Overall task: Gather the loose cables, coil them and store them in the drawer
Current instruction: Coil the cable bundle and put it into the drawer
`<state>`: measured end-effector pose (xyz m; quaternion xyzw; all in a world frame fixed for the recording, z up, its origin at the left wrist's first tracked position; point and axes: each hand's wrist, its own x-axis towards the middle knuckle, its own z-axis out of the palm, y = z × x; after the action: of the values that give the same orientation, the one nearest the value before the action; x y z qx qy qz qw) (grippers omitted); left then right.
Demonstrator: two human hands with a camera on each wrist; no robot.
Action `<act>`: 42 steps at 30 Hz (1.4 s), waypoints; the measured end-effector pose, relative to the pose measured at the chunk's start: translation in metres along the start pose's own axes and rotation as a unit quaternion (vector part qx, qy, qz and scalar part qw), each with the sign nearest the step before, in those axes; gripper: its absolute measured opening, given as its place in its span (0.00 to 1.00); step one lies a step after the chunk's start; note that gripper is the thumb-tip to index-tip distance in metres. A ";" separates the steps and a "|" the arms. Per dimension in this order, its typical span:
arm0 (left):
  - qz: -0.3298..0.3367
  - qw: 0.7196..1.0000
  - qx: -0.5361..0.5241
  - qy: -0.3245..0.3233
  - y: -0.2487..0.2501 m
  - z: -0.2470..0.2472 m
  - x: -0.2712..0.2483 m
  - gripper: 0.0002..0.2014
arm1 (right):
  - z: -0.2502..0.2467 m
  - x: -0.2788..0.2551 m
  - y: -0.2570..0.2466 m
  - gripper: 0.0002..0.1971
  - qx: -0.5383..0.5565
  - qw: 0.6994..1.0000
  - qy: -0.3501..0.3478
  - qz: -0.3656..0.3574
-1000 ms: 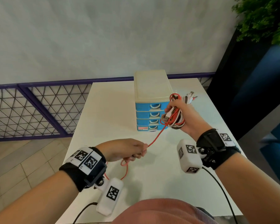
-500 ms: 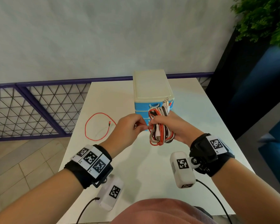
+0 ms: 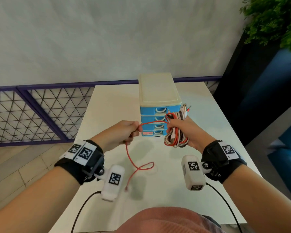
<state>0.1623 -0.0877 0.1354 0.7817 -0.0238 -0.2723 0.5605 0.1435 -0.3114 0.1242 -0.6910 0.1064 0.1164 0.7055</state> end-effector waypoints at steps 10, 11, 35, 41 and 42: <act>-0.037 0.956 -0.257 -0.134 0.033 0.038 -0.010 0.08 | 0.027 0.001 0.009 0.33 0.118 0.987 -0.102 -0.039; -0.041 0.956 -0.259 -0.129 0.033 0.040 -0.010 0.08 | 0.028 0.001 0.009 0.36 0.132 0.986 -0.102 -0.026; 0.030 0.935 0.314 -0.160 -0.023 0.028 -0.016 0.13 | -0.015 0.005 -0.019 0.04 0.190 0.982 -0.013 -0.003; 0.180 0.932 0.301 0.089 -0.007 0.020 0.001 0.06 | -0.005 -0.003 -0.016 0.11 -0.023 0.994 -0.105 0.013; 0.197 0.928 0.301 0.091 -0.004 0.021 0.001 0.05 | -0.002 -0.004 -0.014 0.13 -0.039 0.992 -0.117 0.019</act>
<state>0.1528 -0.1053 0.1269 0.9147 -0.2076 -0.0644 0.3406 0.1440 -0.3140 0.1383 -0.6971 0.0320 0.2140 0.6835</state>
